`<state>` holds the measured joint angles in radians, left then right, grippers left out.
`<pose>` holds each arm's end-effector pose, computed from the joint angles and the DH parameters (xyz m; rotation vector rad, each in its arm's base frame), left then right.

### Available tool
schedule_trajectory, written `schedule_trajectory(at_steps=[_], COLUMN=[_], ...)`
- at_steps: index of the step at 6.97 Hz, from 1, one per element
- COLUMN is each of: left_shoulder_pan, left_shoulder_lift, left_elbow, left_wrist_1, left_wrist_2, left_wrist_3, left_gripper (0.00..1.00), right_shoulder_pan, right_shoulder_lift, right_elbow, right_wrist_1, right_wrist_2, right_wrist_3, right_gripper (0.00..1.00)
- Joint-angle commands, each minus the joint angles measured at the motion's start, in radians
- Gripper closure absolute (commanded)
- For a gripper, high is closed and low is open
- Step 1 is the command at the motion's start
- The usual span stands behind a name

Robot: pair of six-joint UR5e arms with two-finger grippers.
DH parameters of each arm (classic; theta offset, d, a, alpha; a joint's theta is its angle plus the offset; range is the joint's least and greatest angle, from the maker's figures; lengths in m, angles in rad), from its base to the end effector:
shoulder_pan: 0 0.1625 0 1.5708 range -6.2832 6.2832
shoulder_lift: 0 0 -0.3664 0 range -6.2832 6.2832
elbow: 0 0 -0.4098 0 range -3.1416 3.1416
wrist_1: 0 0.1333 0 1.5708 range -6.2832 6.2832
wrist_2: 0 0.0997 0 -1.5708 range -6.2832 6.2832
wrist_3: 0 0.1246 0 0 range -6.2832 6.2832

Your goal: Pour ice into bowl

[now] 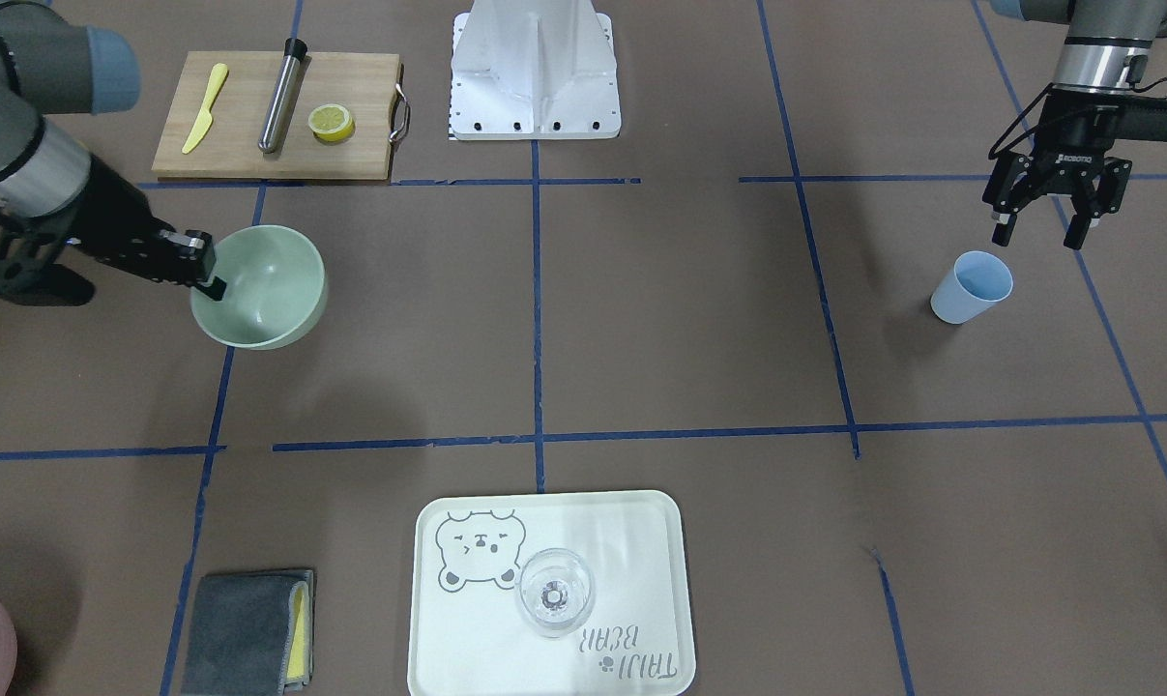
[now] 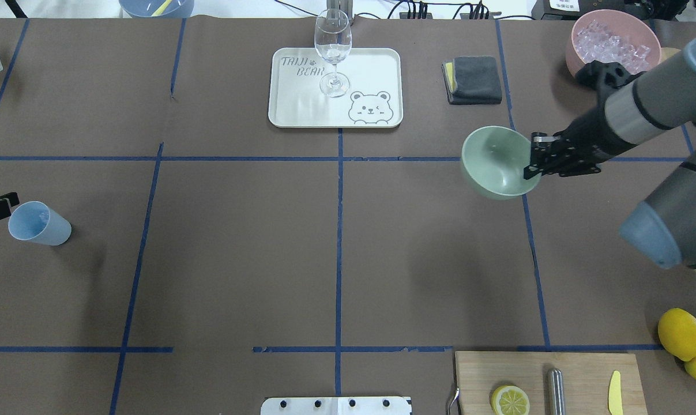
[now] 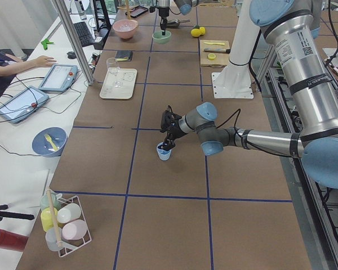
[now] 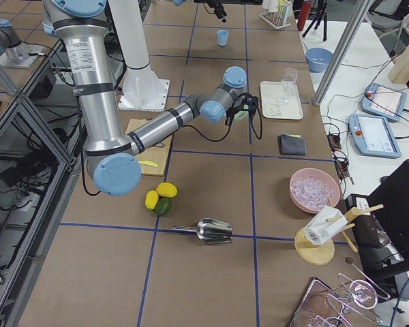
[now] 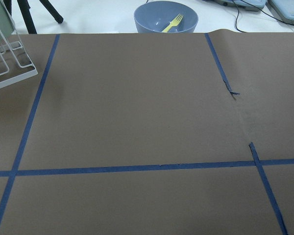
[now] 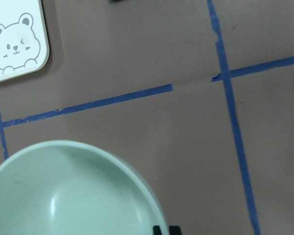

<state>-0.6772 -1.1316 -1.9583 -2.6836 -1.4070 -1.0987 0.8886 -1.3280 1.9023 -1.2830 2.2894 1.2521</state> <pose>0.2228 -0.3763 0.4883 0.7019 0.8106 -0.2720 -0.3185 -0.4734 0.2809 -0.0861 -1.0574 0.2061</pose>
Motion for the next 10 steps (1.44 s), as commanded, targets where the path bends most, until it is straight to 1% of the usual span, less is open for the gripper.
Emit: schedule_trajectory(at_steps=[1, 2, 3, 4, 5, 6, 7, 8, 9, 10], left_shoulder_pan=[0.155, 0.212, 0.272, 0.333, 0.361, 0.373, 0.377, 0.378, 0.38, 0.38], left_shoulder_lift=[0.055, 0.062, 0.062, 0.061, 0.061, 0.056, 0.047, 0.024, -0.009, -0.029], left_elbow=[-0.001, 0.001, 0.009, 0.042, 0.07, 0.103, 0.131, 0.159, 0.197, 0.216], left_wrist_1=[-0.044, -0.044, -0.042, -0.041, -0.039, -0.041, -0.042, -0.044, -0.045, -0.045], left_wrist_2=[0.174, 0.222, 0.287, 0.357, 0.39, 0.426, 0.44, 0.456, 0.468, 0.48], left_wrist_3=[-0.084, -0.113, -0.142, -0.189, -0.211, -0.216, -0.216, -0.216, -0.216, -0.216], left_gripper=[0.0, 0.0, 0.0, 0.0, 0.0, 0.0, 0.0, 0.0, 0.0, 0.0], right_shoulder_pan=[-0.233, -0.309, -0.36, -0.393, -0.417, -0.44, -0.465, -0.477, -0.477, -0.477], right_shoulder_lift=[0.212, 0.349, 0.478, 0.592, 0.681, 0.735, 0.788, 0.828, 0.842, 0.84], right_elbow=[-0.003, -0.044, -0.148, -0.277, -0.386, -0.455, -0.524, -0.616, -0.679, -0.69], right_wrist_1=[-0.103, -0.193, -0.206, -0.203, -0.2, -0.197, -0.193, -0.143, -0.112, -0.11], right_wrist_2=[-0.161, -0.253, -0.31, -0.345, -0.37, -0.383, -0.427, -0.461, -0.464, -0.487], right_wrist_3=[0.249, 0.301, 0.35, 0.363, 0.375, 0.385, 0.385, 0.385, 0.385, 0.383], right_gripper=[1.0, 1.0, 1.0, 1.0, 1.0, 1.0, 1.0, 1.0, 1.0, 1.0])
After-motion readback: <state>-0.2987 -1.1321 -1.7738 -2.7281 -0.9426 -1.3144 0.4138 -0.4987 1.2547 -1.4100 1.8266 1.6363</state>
